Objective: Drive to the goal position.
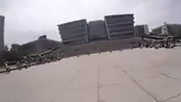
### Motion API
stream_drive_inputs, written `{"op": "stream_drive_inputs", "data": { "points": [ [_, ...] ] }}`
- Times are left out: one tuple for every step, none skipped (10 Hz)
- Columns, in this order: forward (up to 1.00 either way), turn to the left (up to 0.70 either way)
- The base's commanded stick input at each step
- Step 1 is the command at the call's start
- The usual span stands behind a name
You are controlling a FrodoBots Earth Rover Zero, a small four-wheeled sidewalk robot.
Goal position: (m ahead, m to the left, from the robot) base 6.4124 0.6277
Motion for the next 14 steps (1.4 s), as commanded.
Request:
{"op": "stream_drive_inputs", "data": {
  "points": [
    [1.00,0.00],
    [1.00,0.00],
    [1.00,0.00],
    [1.00,0.00],
    [1.00,0.00],
    [1.00,0.00],
    [1.00,0.00],
    [1.00,0.00],
    [1.00,0.00],
    [1.00,0.00],
    [1.00,0.00],
    [1.00,0.00],
    [1.00,0.00],
    [1.00,0.00]
  ]
}}
